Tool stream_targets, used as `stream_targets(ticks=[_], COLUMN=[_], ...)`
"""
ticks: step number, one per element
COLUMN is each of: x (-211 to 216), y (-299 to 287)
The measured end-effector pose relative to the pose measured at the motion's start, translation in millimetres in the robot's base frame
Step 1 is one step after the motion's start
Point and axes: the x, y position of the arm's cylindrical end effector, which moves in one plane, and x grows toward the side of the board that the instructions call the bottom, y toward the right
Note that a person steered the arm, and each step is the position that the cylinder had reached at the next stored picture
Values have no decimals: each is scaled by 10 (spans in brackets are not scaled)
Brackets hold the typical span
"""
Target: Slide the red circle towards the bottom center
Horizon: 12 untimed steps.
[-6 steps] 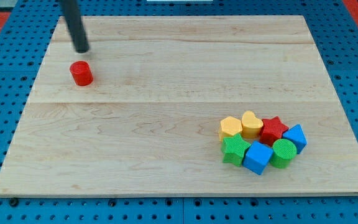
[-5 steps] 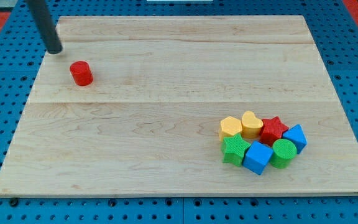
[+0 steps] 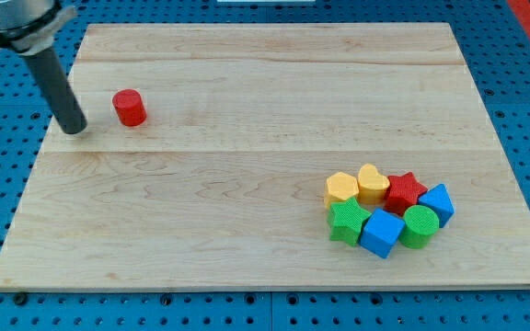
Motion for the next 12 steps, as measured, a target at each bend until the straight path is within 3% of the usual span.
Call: stream_targets(ticks=[1, 2, 3, 4, 5, 6, 7, 9, 11, 12], x=[-69, -331, -459, 0, 133, -40, -336, -234, -688, -569], y=[-426, -397, 79, 1055, 947, 450, 951, 2165, 2149, 2358])
